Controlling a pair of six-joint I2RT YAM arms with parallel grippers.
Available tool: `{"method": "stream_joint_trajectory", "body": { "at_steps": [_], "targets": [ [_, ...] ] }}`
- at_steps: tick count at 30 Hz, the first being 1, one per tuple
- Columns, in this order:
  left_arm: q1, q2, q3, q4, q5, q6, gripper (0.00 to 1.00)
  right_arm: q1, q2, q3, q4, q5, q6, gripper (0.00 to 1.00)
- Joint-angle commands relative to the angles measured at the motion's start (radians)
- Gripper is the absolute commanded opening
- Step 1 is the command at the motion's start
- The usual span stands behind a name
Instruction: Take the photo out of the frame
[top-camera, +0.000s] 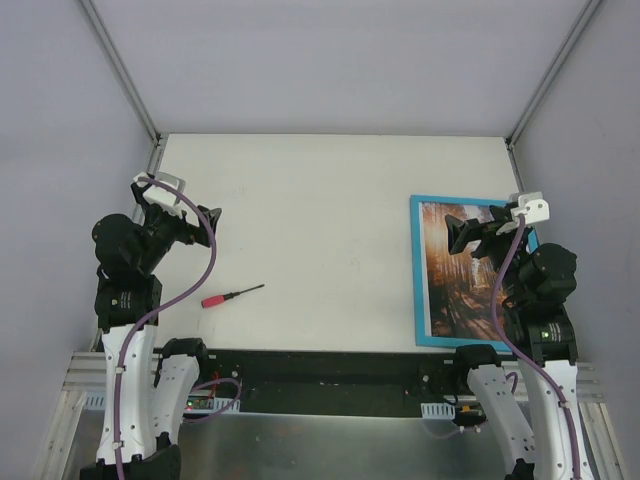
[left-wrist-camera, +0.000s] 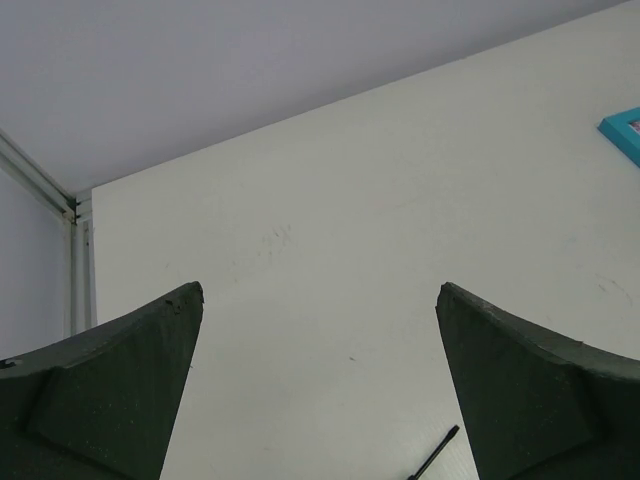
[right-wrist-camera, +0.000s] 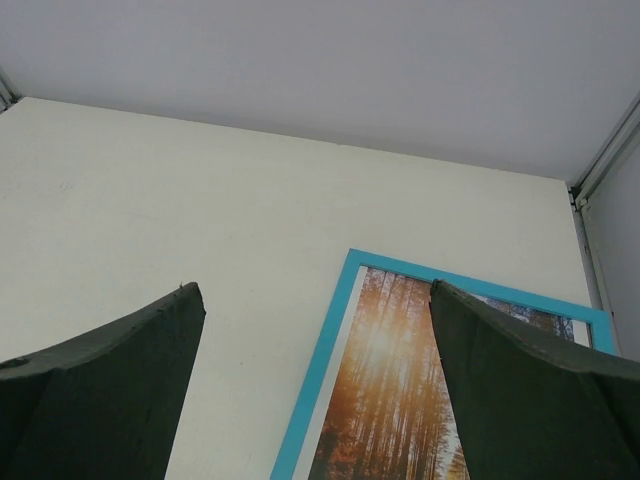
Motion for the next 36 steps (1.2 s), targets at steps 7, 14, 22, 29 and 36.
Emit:
{"method": "stream_joint_trajectory", "body": {
  "at_steps": [7, 14, 22, 29, 36],
  "targets": [
    [0.017, -0.01, 0.001, 0.012, 0.056, 0.004, 0.99, -0.003, -0.007, -0.004, 0.064, -0.007, 0.034, 0.96],
    [0.02, -0.016, 0.001, 0.011, 0.059, 0.007, 0.99, -0.007, 0.004, -0.022, 0.083, -0.03, -0.074, 0.96],
    [0.02, -0.018, -0.002, 0.011, 0.058, 0.013, 0.99, -0.005, 0.056, -0.024, 0.078, -0.033, -0.102, 0.96],
    [0.023, -0.018, -0.003, -0.002, 0.042, 0.045, 0.99, -0.003, 0.227, 0.059, -0.024, 0.046, -0.079, 0.99],
    [0.023, 0.002, 0.015, -0.003, 0.058, 0.065, 0.99, 0.018, 0.414, 0.105, -0.066, 0.103, -0.052, 0.99]
  ]
}}
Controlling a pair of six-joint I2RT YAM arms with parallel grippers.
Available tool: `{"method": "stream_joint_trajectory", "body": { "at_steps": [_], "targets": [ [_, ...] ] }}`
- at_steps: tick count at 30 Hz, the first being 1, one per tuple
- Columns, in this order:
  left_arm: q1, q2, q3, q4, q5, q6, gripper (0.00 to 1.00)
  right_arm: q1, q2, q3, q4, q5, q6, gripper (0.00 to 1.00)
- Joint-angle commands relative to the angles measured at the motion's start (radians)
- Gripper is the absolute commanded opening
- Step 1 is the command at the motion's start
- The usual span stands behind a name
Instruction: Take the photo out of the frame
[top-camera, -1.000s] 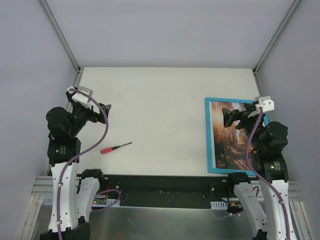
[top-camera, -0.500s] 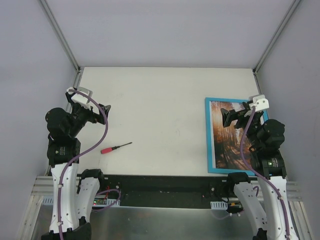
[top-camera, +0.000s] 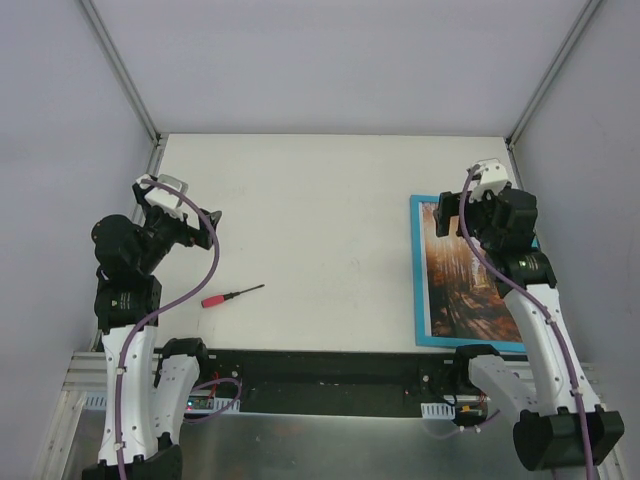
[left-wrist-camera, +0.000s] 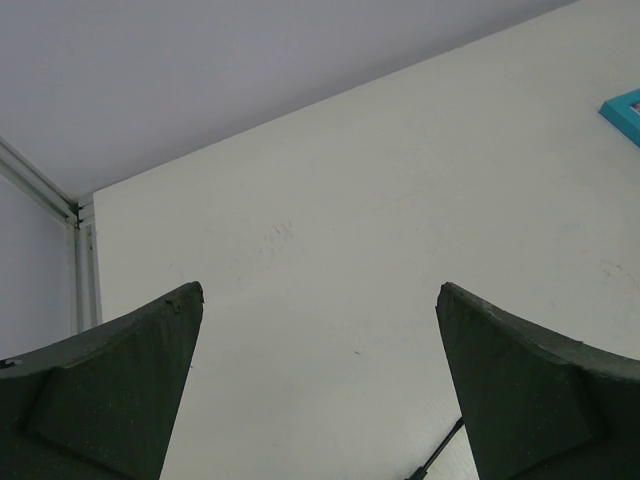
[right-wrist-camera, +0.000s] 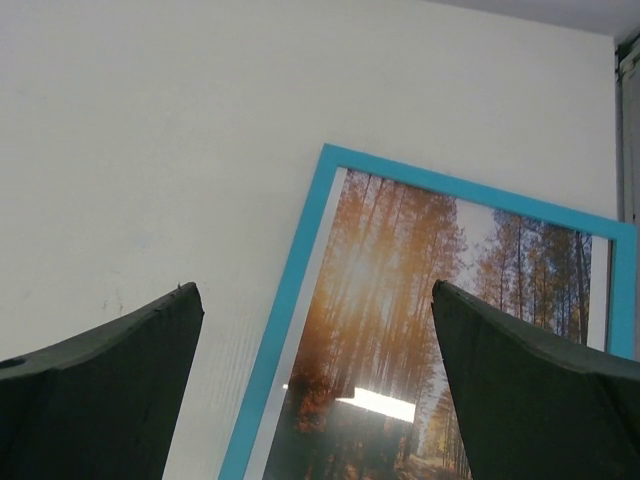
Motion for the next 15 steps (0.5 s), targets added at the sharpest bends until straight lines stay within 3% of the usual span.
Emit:
{"method": "stream_joint_trajectory", "body": {
  "at_steps": [1, 6, 11, 15],
  "targets": [
    [0.01, 0.019, 0.024, 0.01, 0.026, 0.038, 0.99, 0.03, 0.09, 0.043, -0.015, 0.073, 0.021, 0.99],
    [0.01, 0.053, 0.036, -0.008, 0.033, 0.055, 0.99, 0.118, 0.25, 0.054, -0.004, 0.272, -0.005, 0.99],
    [0.008, 0.074, -0.007, -0.008, 0.021, 0.056, 0.99, 0.142, 0.383, 0.094, -0.02, 0.34, 0.039, 0.91],
    [0.008, 0.071, -0.039, -0.008, 0.013, 0.029, 0.99, 0.153, 0.491, 0.141, -0.053, 0.334, 0.088, 0.79]
  ]
}}
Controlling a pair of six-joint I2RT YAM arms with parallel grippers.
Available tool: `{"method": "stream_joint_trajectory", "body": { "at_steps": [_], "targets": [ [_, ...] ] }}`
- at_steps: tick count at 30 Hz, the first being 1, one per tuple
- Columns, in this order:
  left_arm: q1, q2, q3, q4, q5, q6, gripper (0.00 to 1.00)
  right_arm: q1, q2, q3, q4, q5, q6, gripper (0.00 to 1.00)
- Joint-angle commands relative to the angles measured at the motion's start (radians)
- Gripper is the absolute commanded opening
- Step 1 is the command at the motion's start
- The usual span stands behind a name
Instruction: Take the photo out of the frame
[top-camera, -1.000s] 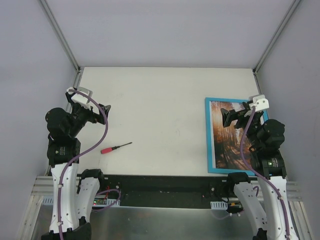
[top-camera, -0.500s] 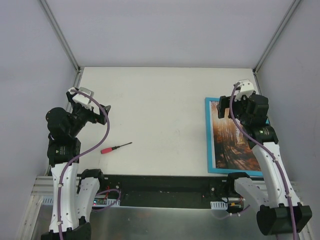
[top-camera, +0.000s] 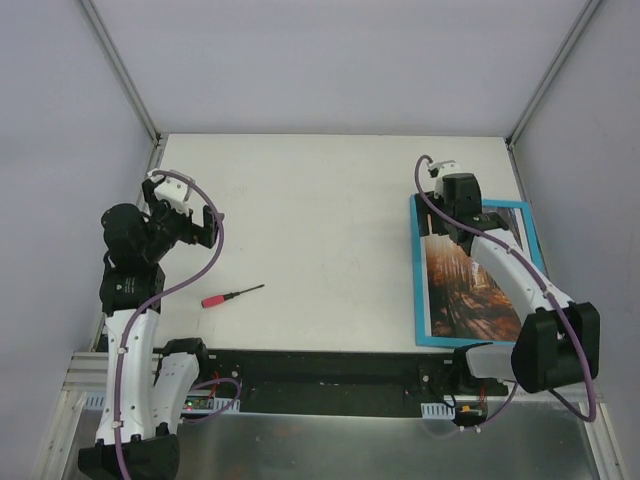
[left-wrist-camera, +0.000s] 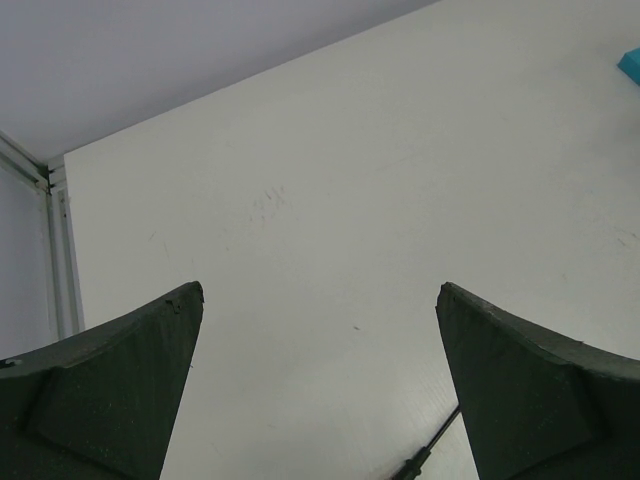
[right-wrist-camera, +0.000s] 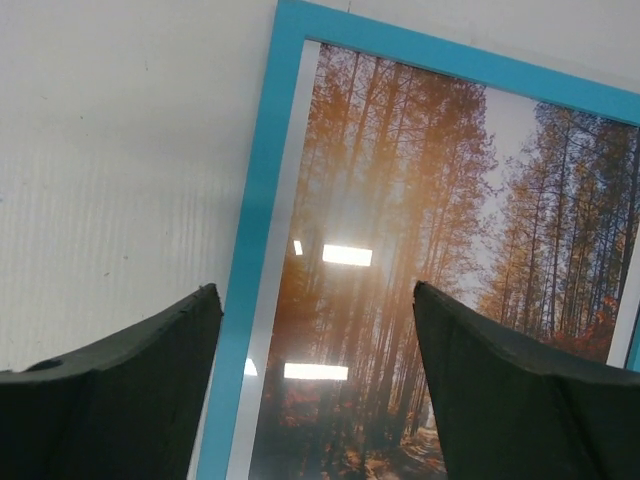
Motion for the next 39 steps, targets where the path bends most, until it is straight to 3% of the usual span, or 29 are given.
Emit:
{"method": "stream_joint_trajectory", "body": {
  "at_steps": [1, 6, 13, 25, 36, 39],
  "targets": [
    [0.008, -0.013, -0.029, -0.001, 0.013, -0.014, 0.99, 0.013, 0.099, 0.106, -0.042, 0.031, 0.065, 0.74],
    [0.008, 0.004, -0.035, -0.009, 0.019, -0.029, 0.99, 0.021, 0.259, 0.19, -0.126, 0.008, 0.141, 0.64],
    [0.008, 0.055, -0.024, -0.004, 0.033, -0.074, 0.99, 0.027, 0.342, 0.2, -0.145, -0.031, 0.196, 0.55],
    [-0.009, 0.15, 0.011, 0.06, -0.096, -0.19, 0.99, 0.053, 0.42, 0.2, -0.154, -0.025, 0.216, 0.51],
    [-0.13, 0.342, 0.173, 0.06, -0.131, -0.219, 0.99, 0.055, 0.472, 0.204, -0.157, -0.032, 0.216, 0.48],
    [-0.216, 0.408, 0.207, 0.062, -0.162, -0.247, 0.99, 0.052, 0.477, 0.2, -0.157, -0.032, 0.213, 0.47]
  ]
}}
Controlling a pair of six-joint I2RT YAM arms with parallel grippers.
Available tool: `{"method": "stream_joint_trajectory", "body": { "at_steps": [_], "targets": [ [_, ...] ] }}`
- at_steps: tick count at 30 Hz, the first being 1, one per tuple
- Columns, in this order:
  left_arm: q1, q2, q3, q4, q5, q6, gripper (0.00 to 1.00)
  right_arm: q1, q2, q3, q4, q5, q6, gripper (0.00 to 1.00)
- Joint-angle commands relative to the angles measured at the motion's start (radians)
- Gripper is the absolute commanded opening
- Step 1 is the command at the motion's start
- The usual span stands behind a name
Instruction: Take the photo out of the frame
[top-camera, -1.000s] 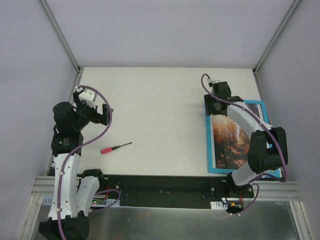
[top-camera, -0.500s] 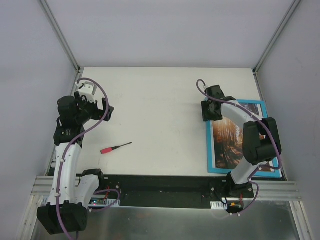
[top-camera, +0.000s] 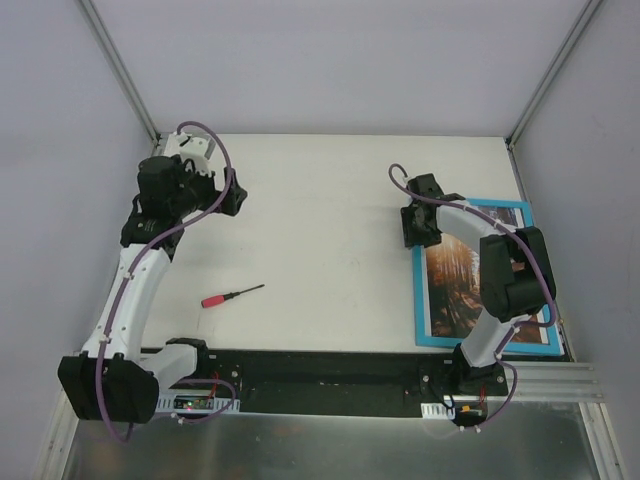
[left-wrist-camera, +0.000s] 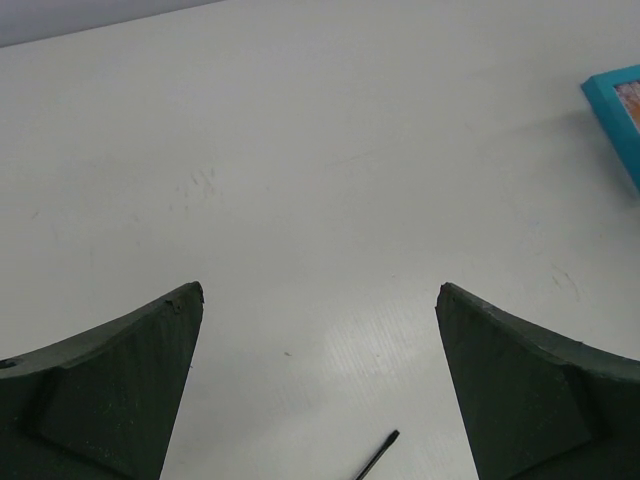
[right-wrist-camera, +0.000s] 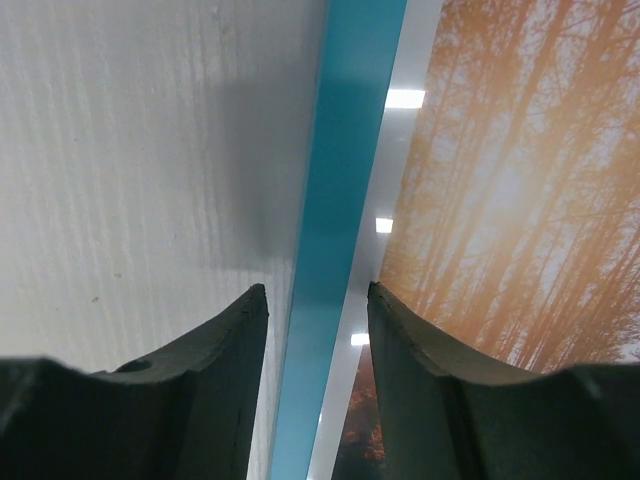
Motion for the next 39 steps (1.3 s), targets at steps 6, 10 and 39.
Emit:
{"method": "stream_joint_trajectory", "body": {
  "at_steps": [6, 10, 39],
  "targets": [
    [-0.221, 0.237, 0.143, 0.034, -0.1, -0.091, 0.99, 0.004, 0.014, 0.03, -0.017, -0.01, 0.017, 0.41],
    [-0.276, 0.343, 0.195, 0.035, -0.095, -0.105, 0.99, 0.005, 0.011, 0.025, -0.017, 0.0, 0.024, 0.34],
    [-0.424, 1.108, 0.667, 0.066, 0.222, -0.729, 0.99, 0.102, 0.09, 0.114, -0.098, -0.004, 0.093, 0.01]
  ]
}}
